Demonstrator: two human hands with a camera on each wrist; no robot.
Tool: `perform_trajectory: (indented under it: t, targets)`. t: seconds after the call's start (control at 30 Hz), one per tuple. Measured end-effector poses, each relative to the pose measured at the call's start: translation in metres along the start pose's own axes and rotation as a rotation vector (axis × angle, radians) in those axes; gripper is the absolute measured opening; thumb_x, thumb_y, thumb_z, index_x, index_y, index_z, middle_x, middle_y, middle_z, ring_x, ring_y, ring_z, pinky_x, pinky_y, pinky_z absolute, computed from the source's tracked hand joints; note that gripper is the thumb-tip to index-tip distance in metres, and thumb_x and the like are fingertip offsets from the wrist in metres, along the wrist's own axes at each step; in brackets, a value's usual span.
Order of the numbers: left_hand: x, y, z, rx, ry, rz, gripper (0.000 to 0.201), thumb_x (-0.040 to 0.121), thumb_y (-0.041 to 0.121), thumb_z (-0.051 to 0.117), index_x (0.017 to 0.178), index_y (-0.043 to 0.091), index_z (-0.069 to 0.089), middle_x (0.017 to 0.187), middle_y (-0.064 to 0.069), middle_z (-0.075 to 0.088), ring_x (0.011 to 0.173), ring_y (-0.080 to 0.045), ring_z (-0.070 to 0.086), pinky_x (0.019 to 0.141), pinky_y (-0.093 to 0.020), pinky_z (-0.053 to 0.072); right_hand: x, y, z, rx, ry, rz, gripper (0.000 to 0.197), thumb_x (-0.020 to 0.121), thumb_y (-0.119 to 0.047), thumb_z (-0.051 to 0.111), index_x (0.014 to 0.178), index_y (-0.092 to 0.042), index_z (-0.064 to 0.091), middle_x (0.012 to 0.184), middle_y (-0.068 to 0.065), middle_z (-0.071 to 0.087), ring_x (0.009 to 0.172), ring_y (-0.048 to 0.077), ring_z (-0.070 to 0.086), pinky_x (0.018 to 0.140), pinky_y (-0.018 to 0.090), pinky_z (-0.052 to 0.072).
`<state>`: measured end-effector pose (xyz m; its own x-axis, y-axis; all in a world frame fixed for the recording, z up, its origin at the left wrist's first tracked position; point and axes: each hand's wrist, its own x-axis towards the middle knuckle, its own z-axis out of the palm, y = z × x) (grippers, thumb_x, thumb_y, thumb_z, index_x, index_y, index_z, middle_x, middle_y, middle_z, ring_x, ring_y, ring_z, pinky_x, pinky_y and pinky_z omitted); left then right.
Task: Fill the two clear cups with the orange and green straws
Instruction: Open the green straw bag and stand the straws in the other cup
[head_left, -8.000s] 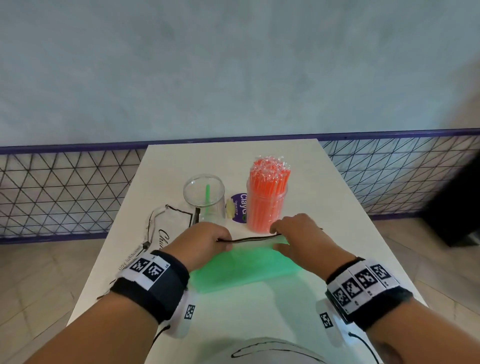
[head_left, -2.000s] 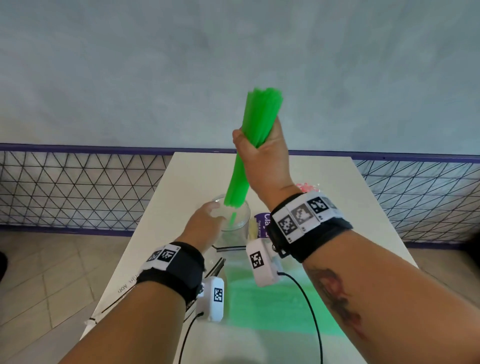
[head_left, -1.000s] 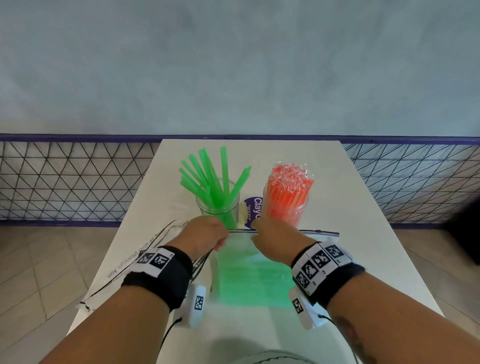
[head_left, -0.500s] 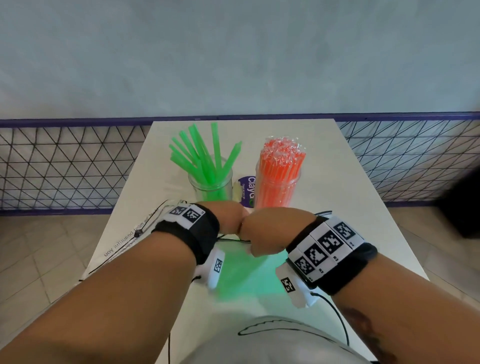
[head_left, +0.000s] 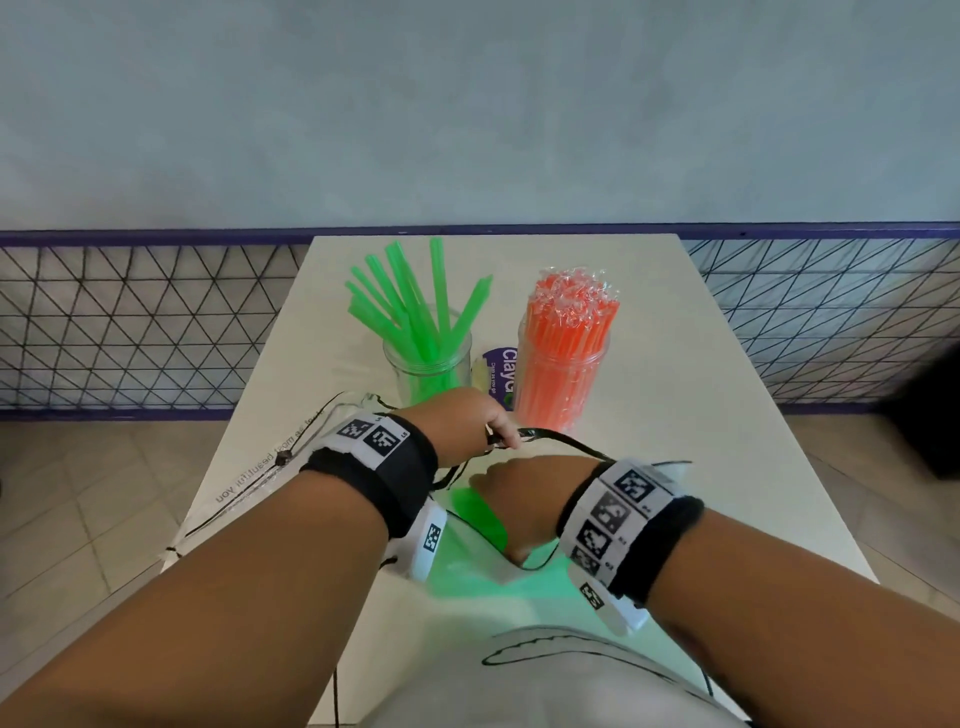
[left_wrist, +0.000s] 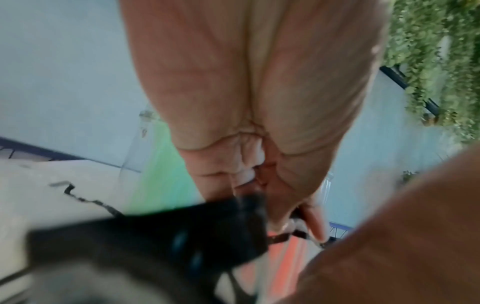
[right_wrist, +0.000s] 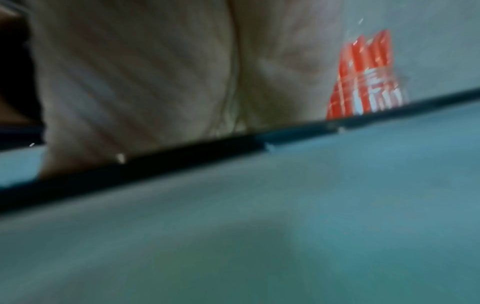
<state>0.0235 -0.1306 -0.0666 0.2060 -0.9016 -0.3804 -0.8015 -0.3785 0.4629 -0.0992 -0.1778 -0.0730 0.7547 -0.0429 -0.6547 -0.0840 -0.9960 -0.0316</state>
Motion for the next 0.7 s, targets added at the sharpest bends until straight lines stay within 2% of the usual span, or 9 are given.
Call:
perform_trajectory:
  t: [0.07,0.17,0.27,0.33,0.4,0.47,0.57,0.63,0.7]
  targets:
    - [0.001,0.001,0.001,-0.017,-0.006,-0.023,0.051,0.087,-0.009,0.051,0.115,0.027,0.074,0.121,0.003,0.069,0.102,-0.016,0.063,0.078,-0.017,0.040,0.009,-0.007,0.011,0.072,0.051,-0.011,0.071,0.078,-0.031,0.079,0.132,-0.008,0.039,0.119,0.011,0.054,0.106,0.031,0.058,0.082,0.040,0.049]
    - [0.000,0.000,0.005,-0.060,0.040,-0.032,0.053,0.085,-0.011,0.050,0.111,0.028,0.075,0.120,0.005,0.070,0.084,-0.005,0.058,0.068,-0.012,0.039,0.017,-0.006,0.019,0.198,0.124,-0.001,0.064,0.075,-0.030,0.079,0.122,-0.012,0.041,0.111,0.007,0.057,0.095,0.027,0.058,0.078,0.038,0.050]
    - [-0.002,-0.004,0.005,-0.088,0.044,-0.051,0.052,0.085,-0.010,0.050,0.110,0.026,0.077,0.115,0.007,0.069,0.097,-0.010,0.061,0.068,-0.010,0.037,0.020,0.002,0.018,0.243,0.149,0.018,0.062,0.072,-0.038,0.079,0.117,-0.013,0.045,0.106,0.004,0.059,0.090,0.025,0.058,0.078,0.039,0.053]
    - [-0.008,-0.007,0.002,-0.065,-0.007,-0.074,0.048,0.086,-0.006,0.051,0.114,0.026,0.075,0.113,0.008,0.068,0.101,-0.010,0.061,0.066,-0.009,0.037,0.019,0.007,0.015,0.262,0.178,0.027,0.058,0.072,-0.037,0.078,0.117,-0.013,0.051,0.102,0.004,0.060,0.087,0.025,0.058,0.072,0.034,0.050]
    - [-0.016,-0.010,-0.002,-0.001,-0.101,-0.107,0.051,0.086,-0.001,0.053,0.123,0.031,0.069,0.117,0.008,0.065,0.100,-0.010,0.058,0.070,-0.012,0.040,0.017,0.013,0.011,0.259,0.199,0.027,0.050,0.074,-0.031,0.074,0.116,-0.011,0.056,0.097,0.006,0.060,0.083,0.026,0.056,0.067,0.031,0.045]
    - [-0.021,-0.016,-0.005,0.043,-0.190,-0.152,0.059,0.085,0.003,0.056,0.131,0.040,0.061,0.132,0.007,0.059,0.106,-0.012,0.056,0.085,-0.021,0.046,0.014,0.017,0.010,0.234,0.199,0.026,0.040,0.079,-0.022,0.067,0.116,-0.010,0.058,0.097,0.009,0.060,0.082,0.027,0.054,0.067,0.030,0.042]
    - [-0.027,-0.026,-0.011,0.062,-0.269,-0.200,0.068,0.083,0.008,0.058,0.136,0.049,0.050,0.147,0.009,0.048,0.124,-0.018,0.053,0.104,-0.033,0.045,0.011,0.021,0.011,0.250,0.221,0.022,0.033,0.087,-0.013,0.055,0.119,-0.010,0.059,0.111,0.014,0.064,0.097,0.032,0.059,0.072,0.030,0.042]
    - [-0.030,-0.031,-0.014,0.033,-0.295,-0.221,0.072,0.082,0.006,0.056,0.135,0.055,0.048,0.145,0.011,0.048,0.119,-0.023,0.059,0.101,-0.038,0.051,0.010,0.024,0.009,0.289,0.270,0.009,0.025,0.089,-0.017,0.055,0.113,-0.012,0.062,0.106,0.012,0.066,0.094,0.030,0.061,0.072,0.030,0.043]
    - [-0.031,-0.035,-0.012,-0.041,-0.317,-0.231,0.072,0.084,0.002,0.055,0.135,0.052,0.050,0.133,0.007,0.054,0.106,-0.025,0.066,0.090,-0.037,0.058,0.008,0.028,0.006,0.320,0.317,-0.003,0.016,0.090,-0.024,0.058,0.102,-0.015,0.063,0.096,0.008,0.068,0.084,0.026,0.061,0.068,0.029,0.044]
